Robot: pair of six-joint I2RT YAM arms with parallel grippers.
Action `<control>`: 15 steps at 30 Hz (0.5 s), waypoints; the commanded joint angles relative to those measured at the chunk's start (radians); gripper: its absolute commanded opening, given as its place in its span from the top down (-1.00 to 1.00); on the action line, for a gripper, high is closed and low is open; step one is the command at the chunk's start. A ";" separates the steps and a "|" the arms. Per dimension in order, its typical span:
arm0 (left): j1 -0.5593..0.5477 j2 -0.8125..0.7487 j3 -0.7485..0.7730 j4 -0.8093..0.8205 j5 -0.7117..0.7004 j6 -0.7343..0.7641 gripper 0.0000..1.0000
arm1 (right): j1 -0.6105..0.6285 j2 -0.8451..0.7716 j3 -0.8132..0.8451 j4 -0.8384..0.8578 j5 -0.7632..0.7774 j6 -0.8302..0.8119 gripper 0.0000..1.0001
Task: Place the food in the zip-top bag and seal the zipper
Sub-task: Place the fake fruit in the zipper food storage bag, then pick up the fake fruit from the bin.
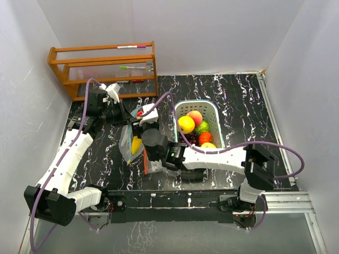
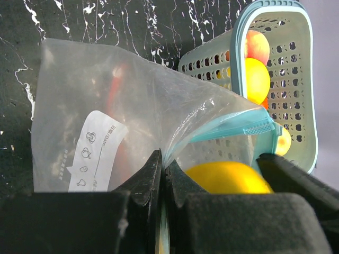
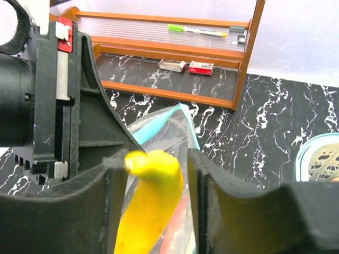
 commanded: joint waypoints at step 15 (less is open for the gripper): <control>0.001 -0.014 0.012 -0.016 -0.003 0.021 1.00 | -0.049 -0.361 -0.127 -0.417 -0.047 0.326 -0.45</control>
